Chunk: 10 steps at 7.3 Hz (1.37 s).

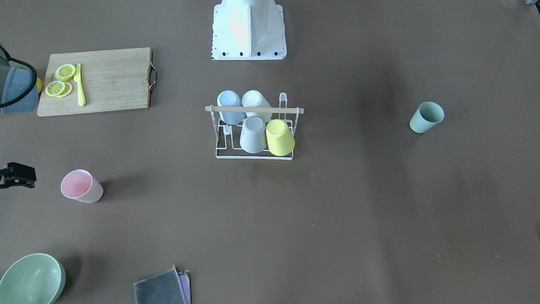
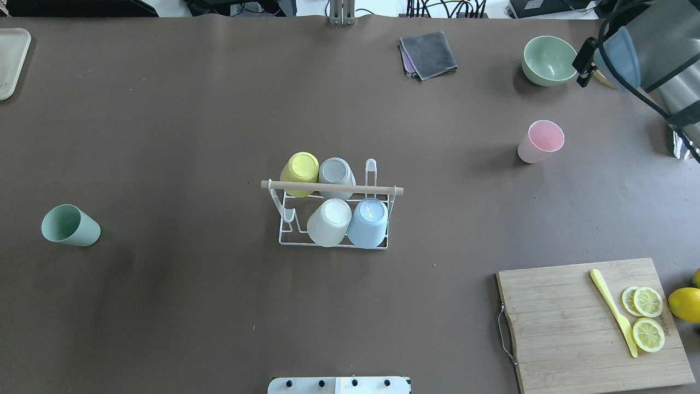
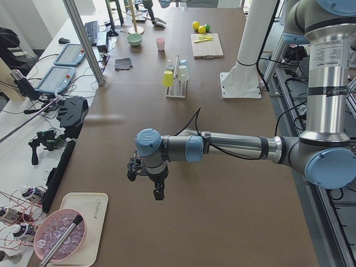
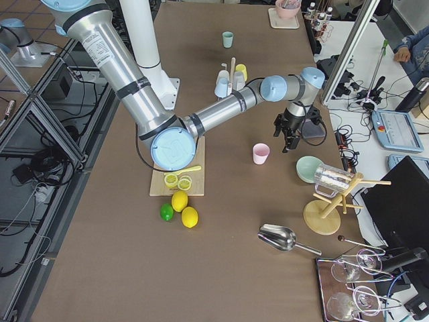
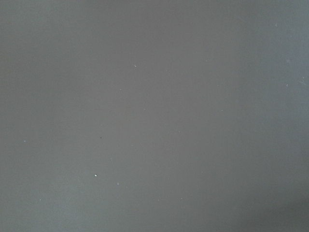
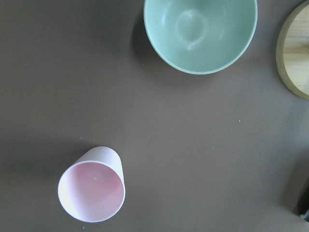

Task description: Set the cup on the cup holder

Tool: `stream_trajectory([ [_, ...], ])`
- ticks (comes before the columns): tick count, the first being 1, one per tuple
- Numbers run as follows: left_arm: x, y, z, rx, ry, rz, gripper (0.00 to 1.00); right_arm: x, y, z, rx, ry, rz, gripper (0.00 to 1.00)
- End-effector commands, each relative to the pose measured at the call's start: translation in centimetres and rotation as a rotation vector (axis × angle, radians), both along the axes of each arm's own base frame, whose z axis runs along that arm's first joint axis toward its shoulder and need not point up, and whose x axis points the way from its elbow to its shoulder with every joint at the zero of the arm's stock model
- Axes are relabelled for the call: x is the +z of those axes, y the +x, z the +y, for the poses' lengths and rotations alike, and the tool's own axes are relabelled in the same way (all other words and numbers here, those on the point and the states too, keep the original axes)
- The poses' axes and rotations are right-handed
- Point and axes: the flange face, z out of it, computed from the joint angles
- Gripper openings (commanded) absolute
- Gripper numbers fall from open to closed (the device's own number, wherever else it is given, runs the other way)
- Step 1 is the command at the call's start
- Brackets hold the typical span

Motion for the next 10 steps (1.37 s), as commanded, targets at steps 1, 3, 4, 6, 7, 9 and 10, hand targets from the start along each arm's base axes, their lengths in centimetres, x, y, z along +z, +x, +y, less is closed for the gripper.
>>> stream_trajectory([
  [1,-0.2,0.0,0.1,-0.001,0.001,0.000,0.98,-3.0,-4.6,-3.3,-0.155,0.040,0.092,1.00],
  [3,0.3,0.0,0.2,-0.002,-0.008,0.002,0.98,-2.8,-10.5,-3.1,-0.304,0.061,0.178,1.00],
  [4,-0.6,0.1,-0.2,0.000,0.011,0.003,0.98,-3.2,-12.1,-3.5,-0.376,0.074,0.197,1.00],
  [6,-0.6,0.1,-0.4,0.000,0.005,0.001,0.98,-3.4,-15.4,-3.6,-0.479,0.096,0.241,1.00],
  [7,-1.0,0.2,-1.0,0.001,0.011,0.003,0.98,-3.3,-16.5,-3.1,-0.521,0.120,0.270,1.00],
  [9,-6.6,4.1,-7.6,0.071,-0.075,-0.004,0.98,-2.6,-19.1,-1.9,-0.586,0.141,0.321,1.00],
  [10,-9.3,6.0,-10.9,0.097,-0.109,-0.010,0.98,-2.2,-20.0,-1.4,-0.619,0.154,0.348,1.00],
])
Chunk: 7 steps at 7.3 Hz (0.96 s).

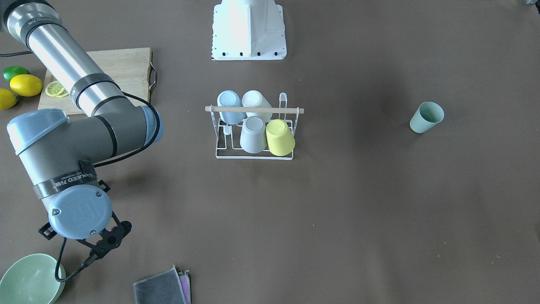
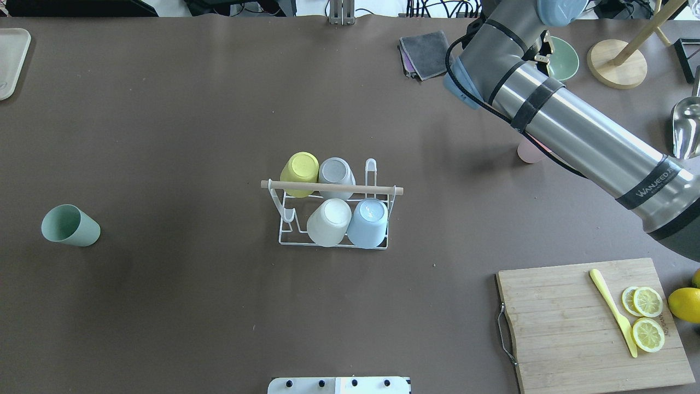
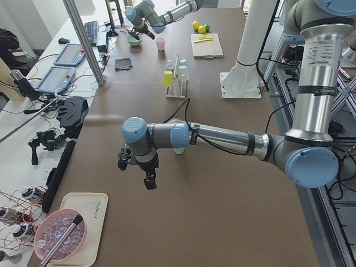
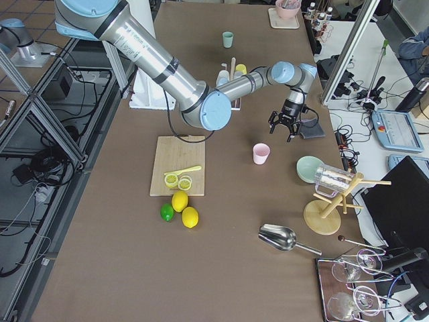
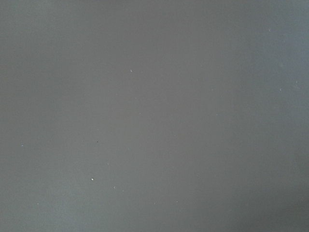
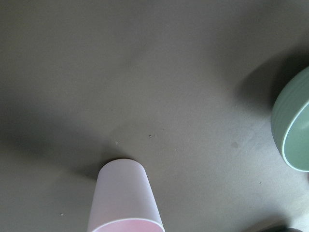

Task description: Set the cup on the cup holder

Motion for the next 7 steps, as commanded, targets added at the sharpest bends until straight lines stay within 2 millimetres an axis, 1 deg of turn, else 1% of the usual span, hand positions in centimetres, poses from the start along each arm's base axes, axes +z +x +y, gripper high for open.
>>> stream_trajectory([
  [1,-4.3,2.9,-4.8,0.041,-0.042,-0.002,0.98,1.0,-2.0,0.9,-0.065,0.020,0.051,1.00],
  [2,-5.1,3.7,-5.3,0.046,-0.037,0.004,0.98,1.1,-2.9,1.3,-0.094,0.032,0.059,1.00],
  [3,-6.5,9.3,-6.0,0.136,-0.021,0.000,0.98,2.0,-4.3,2.0,-0.139,0.041,0.082,1.00],
  [4,-7.6,14.7,-6.7,0.219,-0.012,-0.002,0.98,2.5,-5.0,2.4,-0.156,0.039,0.087,1.00],
  [5,-7.9,18.6,-7.3,0.274,-0.020,-0.001,0.98,3.2,-6.1,3.0,-0.182,0.035,0.089,1.00],
  [6,-8.0,20.0,-8.3,0.287,-0.029,0.003,0.98,3.8,-6.9,3.4,-0.199,0.034,0.093,1.00],
  [7,-8.9,23.2,-9.5,0.324,-0.036,-0.001,0.98,4.0,-7.6,3.8,-0.210,0.034,0.097,1.00],
])
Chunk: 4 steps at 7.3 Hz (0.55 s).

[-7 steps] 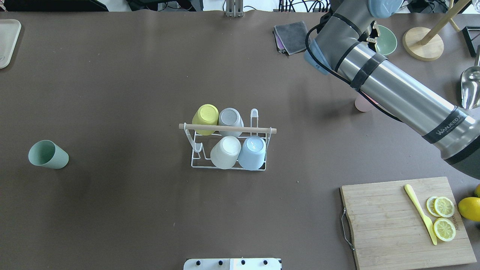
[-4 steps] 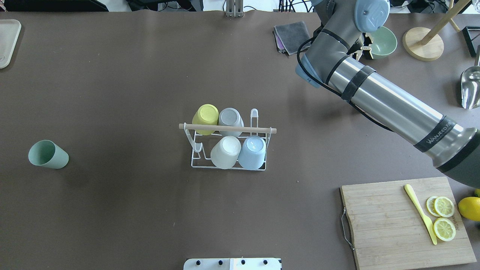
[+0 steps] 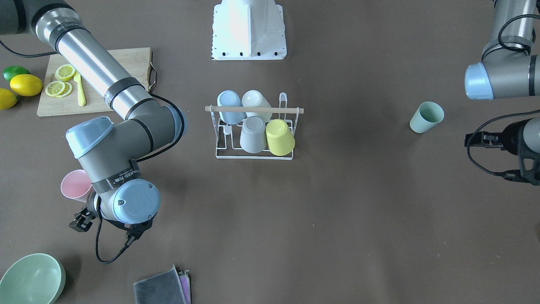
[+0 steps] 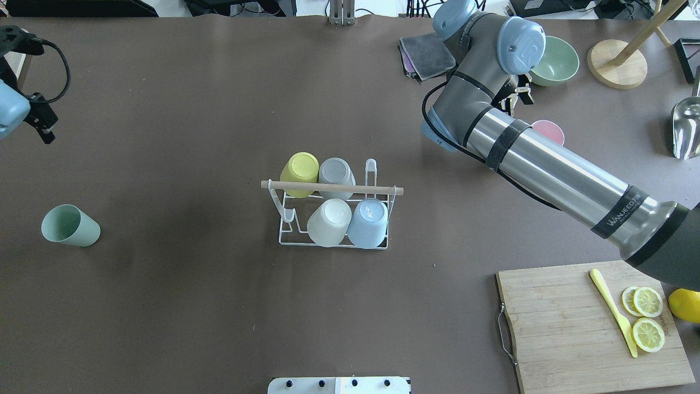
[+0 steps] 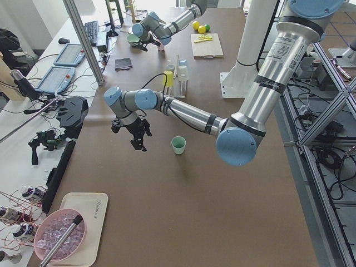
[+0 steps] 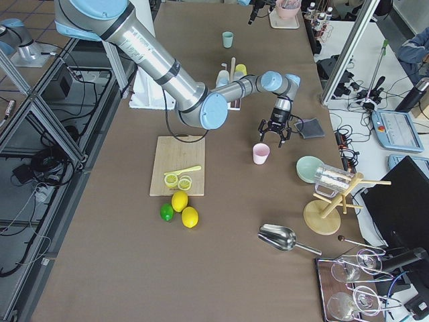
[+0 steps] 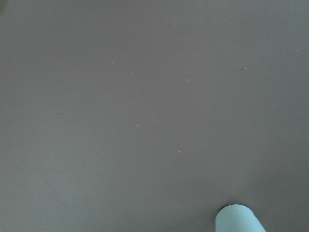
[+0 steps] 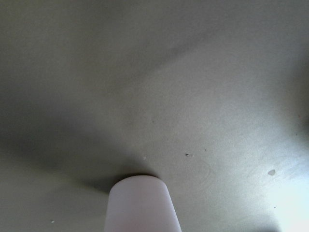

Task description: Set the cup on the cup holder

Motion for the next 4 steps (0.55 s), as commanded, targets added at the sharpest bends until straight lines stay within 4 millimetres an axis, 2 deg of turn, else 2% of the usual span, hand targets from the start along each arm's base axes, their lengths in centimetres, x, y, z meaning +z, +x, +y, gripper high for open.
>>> stream_trajectory([
  [1,-0.9,6.8,-0.7,0.096,-0.035,-0.015,0.98,1.2,-1.2,0.9,-0.028,-0.006,0.012,1.00],
  [2,0.3,7.9,-0.3,0.113,-0.059,-0.025,0.98,1.9,-1.9,1.3,-0.042,-0.009,0.028,1.00],
  [4,2.2,8.0,0.4,0.119,-0.133,-0.051,0.98,3.7,-2.6,2.5,-0.063,-0.021,0.054,1.00],
])
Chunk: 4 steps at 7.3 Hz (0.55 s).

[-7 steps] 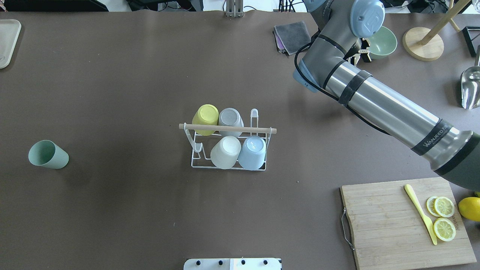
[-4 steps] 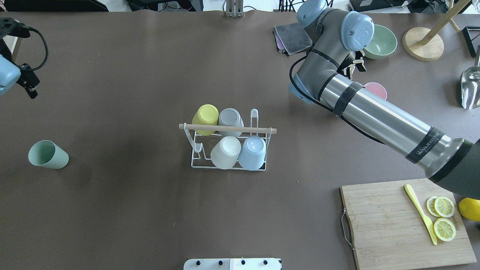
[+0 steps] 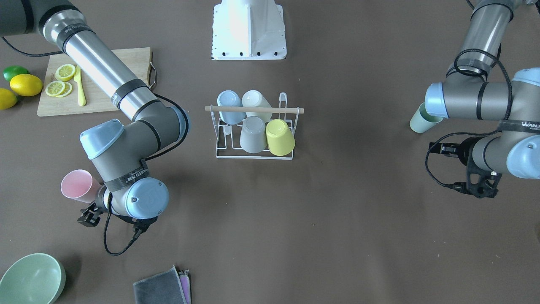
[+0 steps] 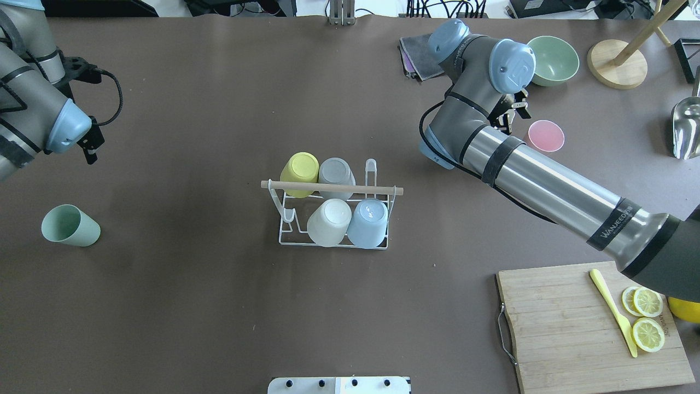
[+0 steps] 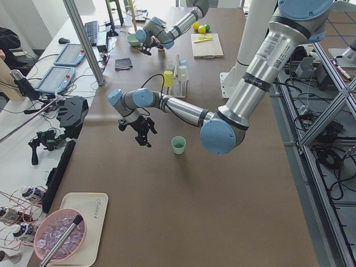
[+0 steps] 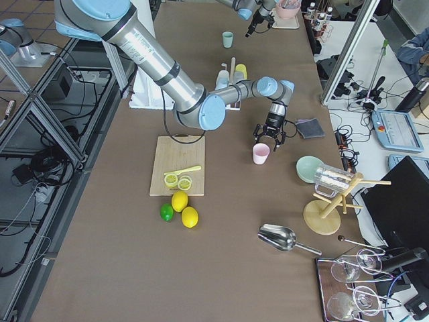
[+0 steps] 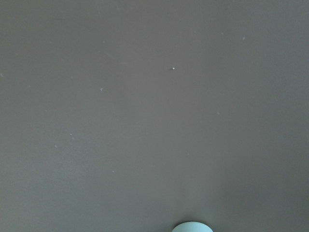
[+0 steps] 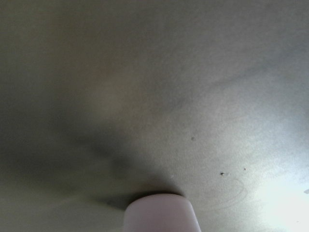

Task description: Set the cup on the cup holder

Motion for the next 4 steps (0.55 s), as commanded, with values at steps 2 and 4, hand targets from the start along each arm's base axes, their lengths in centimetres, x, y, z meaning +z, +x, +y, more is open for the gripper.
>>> stream_trajectory([
  [2,2.7,1.7,1.4,0.012,-0.136,-0.009,0.98,2.4,-0.4,1.2,-0.020,-0.012,0.034,1.00],
  [4,3.8,3.2,2.0,0.018,-0.200,-0.001,0.98,3.4,-0.2,1.5,-0.024,-0.018,0.046,1.00],
])
